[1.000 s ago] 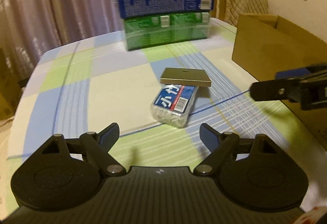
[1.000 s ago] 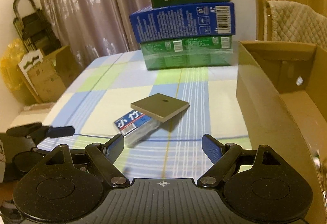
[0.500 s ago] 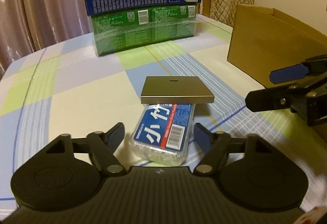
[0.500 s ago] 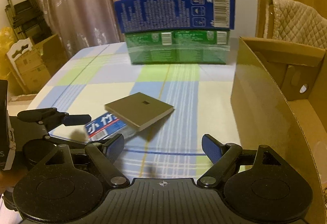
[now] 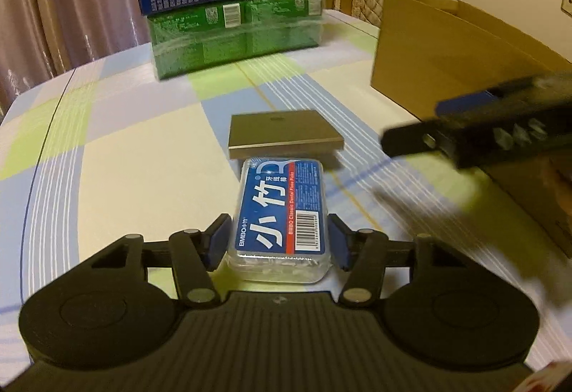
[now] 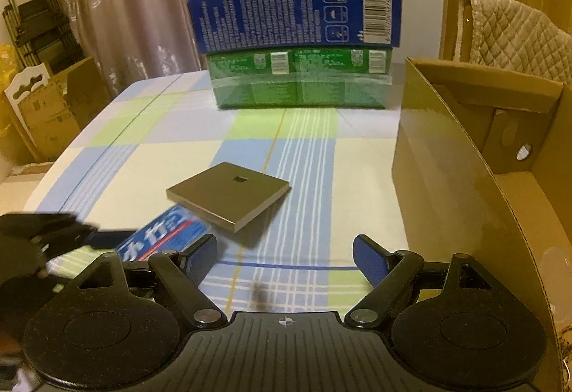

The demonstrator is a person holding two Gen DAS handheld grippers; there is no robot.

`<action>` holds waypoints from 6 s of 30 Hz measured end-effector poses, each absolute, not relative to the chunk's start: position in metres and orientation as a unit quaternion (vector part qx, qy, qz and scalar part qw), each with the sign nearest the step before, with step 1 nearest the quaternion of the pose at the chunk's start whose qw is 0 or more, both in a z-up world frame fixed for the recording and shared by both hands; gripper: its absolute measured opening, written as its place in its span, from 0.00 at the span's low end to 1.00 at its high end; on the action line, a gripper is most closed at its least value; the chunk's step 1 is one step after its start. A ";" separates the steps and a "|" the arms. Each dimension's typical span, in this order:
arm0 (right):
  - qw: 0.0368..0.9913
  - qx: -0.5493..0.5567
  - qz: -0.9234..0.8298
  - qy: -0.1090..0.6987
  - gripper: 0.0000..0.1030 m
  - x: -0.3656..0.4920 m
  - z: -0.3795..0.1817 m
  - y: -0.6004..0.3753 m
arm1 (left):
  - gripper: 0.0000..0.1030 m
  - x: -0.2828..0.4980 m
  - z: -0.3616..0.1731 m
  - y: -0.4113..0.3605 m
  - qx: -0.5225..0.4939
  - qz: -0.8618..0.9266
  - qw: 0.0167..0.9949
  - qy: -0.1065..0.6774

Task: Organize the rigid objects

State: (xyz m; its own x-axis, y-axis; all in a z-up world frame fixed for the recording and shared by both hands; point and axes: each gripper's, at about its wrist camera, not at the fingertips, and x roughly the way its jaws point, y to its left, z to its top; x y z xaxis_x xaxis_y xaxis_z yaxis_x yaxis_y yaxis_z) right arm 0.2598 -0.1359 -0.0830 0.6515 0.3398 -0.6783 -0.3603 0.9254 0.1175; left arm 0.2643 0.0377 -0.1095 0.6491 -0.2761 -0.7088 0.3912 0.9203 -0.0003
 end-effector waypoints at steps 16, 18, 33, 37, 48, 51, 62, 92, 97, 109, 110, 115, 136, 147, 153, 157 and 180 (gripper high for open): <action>0.903 0.000 0.204 0.379 0.78 0.259 -0.081 -0.131 | 0.52 0.242 -0.116 0.053 0.048 -0.121 0.912 0.388; 0.902 0.003 0.204 0.382 0.78 0.260 -0.082 -0.129 | 0.52 0.244 -0.116 0.053 0.047 -0.123 0.912 0.388; 0.894 0.018 0.206 0.399 0.78 0.277 -0.102 -0.101 | 0.51 0.270 -0.094 0.110 -0.015 -0.020 0.935 0.355; 0.891 0.027 0.214 0.400 0.78 0.287 -0.109 -0.087 | 0.51 0.278 -0.092 0.127 -0.028 -0.003 0.935 0.354; 0.899 0.031 0.179 0.398 0.93 0.324 -0.128 -0.048 | 0.51 0.280 -0.094 0.140 -0.058 0.003 0.934 0.353; 0.902 0.017 0.183 0.392 0.94 0.328 -0.130 -0.036 | 0.51 0.280 -0.094 0.142 -0.058 0.006 0.933 0.356; 0.906 -0.071 0.201 0.366 0.87 0.320 -0.138 -0.023 | 0.51 0.282 -0.099 0.137 -0.043 0.004 0.930 0.364; 0.870 -0.066 0.215 0.439 0.88 0.120 -0.116 -0.132 | 0.51 0.153 -0.093 0.064 -0.024 -0.061 0.909 0.412; 0.886 -0.055 0.195 0.417 0.89 0.111 -0.120 -0.127 | 0.51 0.142 -0.094 0.060 -0.020 -0.057 0.912 0.405; 0.907 -0.061 0.164 0.384 0.89 0.115 -0.129 -0.122 | 0.52 0.146 -0.107 0.055 0.018 -0.059 0.908 0.415; 0.907 -0.061 0.163 0.384 0.89 0.115 -0.129 -0.122 | 0.52 0.147 -0.108 0.055 0.020 -0.059 0.907 0.416; 0.906 -0.064 0.168 0.382 0.81 0.116 -0.127 -0.120 | 0.51 0.152 -0.111 0.052 0.020 -0.051 0.904 0.424; 0.925 -0.025 0.179 0.334 0.80 0.095 -0.071 -0.141 | 0.51 0.117 -0.064 0.037 -0.007 -0.034 0.922 0.386; 0.936 0.005 0.197 0.290 0.80 0.049 0.005 -0.173 | 0.51 0.063 0.006 0.017 -0.027 -0.017 0.940 0.341; 0.941 0.011 0.196 0.274 0.80 0.030 0.034 -0.188 | 0.51 0.044 0.029 0.007 -0.035 -0.016 0.942 0.333; 0.945 0.018 0.191 0.266 0.80 0.024 0.048 -0.199 | 0.51 0.034 0.040 -0.001 -0.035 -0.017 0.944 0.327; 0.956 0.049 0.137 0.255 0.80 0.018 0.074 -0.278 | 0.51 0.035 0.055 -0.060 -0.029 -0.071 0.944 0.320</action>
